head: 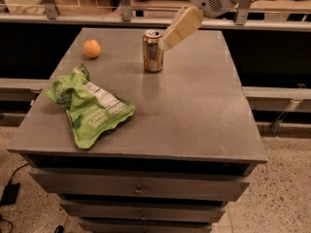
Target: Knock orange can over
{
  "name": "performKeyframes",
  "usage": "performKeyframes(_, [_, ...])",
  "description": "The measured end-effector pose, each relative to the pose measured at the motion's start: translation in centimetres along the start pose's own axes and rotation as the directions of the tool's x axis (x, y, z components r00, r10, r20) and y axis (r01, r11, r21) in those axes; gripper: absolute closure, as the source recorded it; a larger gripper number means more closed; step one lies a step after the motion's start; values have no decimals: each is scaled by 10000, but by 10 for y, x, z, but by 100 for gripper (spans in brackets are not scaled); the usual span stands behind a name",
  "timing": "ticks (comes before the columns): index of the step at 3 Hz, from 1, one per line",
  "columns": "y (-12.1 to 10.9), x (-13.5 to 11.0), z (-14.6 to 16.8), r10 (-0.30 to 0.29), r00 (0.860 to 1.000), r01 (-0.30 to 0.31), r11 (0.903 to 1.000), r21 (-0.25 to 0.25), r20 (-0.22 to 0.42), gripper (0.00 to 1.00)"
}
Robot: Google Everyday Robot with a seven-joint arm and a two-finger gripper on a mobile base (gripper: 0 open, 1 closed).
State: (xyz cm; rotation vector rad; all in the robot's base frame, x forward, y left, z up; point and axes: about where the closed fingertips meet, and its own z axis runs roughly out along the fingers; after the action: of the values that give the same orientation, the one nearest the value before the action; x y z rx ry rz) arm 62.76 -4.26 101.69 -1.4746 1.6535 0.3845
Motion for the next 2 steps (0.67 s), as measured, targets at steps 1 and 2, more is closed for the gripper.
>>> performKeyframes(1, [-11, -15, 25, 439, 9925, -436, 9990, -47, 1144, 0])
performKeyframes(2, [-12, -17, 28, 506, 9901, -503, 9987, -56, 1309, 0])
